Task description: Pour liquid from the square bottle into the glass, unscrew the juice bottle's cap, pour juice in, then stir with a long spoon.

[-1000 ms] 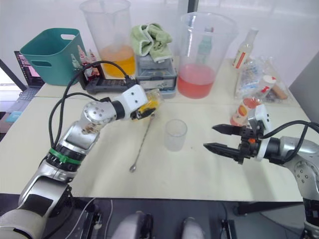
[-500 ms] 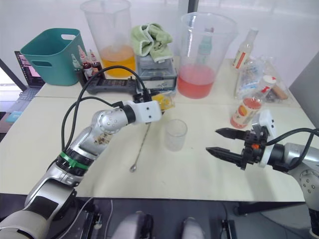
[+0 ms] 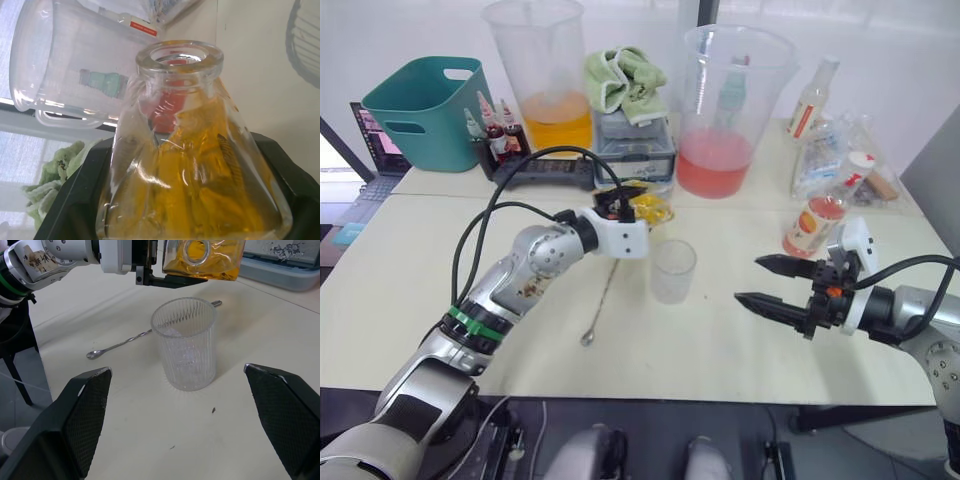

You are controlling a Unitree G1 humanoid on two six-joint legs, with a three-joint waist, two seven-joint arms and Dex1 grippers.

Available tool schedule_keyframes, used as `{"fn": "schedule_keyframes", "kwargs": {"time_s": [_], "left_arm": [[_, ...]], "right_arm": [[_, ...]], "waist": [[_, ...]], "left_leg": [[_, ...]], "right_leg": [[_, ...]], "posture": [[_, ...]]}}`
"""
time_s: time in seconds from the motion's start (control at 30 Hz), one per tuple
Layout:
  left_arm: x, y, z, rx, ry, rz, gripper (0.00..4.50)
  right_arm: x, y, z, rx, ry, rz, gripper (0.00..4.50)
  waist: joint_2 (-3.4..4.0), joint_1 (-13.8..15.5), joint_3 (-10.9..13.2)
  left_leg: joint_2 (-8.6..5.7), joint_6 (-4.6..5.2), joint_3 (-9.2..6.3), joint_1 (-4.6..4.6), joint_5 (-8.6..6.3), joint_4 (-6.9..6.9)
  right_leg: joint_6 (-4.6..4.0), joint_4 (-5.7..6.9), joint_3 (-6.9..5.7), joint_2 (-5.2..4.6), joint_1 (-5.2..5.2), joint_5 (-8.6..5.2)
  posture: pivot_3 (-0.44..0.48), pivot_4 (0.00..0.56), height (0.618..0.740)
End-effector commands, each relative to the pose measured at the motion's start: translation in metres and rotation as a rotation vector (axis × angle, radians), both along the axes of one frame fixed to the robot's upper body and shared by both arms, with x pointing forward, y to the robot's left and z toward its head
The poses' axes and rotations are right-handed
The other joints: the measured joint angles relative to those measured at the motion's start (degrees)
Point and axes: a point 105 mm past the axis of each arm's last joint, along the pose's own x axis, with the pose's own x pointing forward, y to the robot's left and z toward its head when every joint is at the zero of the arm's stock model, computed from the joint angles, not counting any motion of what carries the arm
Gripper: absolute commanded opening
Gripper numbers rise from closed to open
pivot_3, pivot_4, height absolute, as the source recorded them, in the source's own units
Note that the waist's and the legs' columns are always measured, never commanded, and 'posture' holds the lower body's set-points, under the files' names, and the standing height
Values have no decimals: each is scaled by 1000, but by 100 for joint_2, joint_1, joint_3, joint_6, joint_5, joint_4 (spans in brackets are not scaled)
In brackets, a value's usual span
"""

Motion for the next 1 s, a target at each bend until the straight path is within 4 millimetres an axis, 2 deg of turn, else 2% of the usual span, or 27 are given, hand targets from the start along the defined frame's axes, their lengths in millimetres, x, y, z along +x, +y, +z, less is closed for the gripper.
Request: {"fn": "schedule_keyframes", "kwargs": {"time_s": [0.03, 0.4, 1.0], "left_arm": [[-14, -14, 33, -39, -156, -75, 2803], [-15, -18, 25, 24, -232, -92, 2803], [-14, -21, 27, 147, -445, -92, 2803]], "right_arm": [[-3, -1, 12, -12, -50, -4, 4500], [-2, 0, 11, -3, -52, -19, 4500], [-1, -1, 11, -5, -63, -32, 4500]], "waist": [[0, -1, 0], [0, -1, 0], [0, -4, 0]], "left_leg": [[0, 1, 0, 0, 0, 0], [0, 1, 0, 0, -1, 3], [0, 6, 1, 0, -4, 7]], "right_leg": [[0, 0, 0, 0, 0, 0], [0, 1, 0, 0, 1, 0], [1, 5, 0, -1, 0, 1]], "posture": [[0, 150, 739], [0, 150, 739], [0, 150, 739]]}}
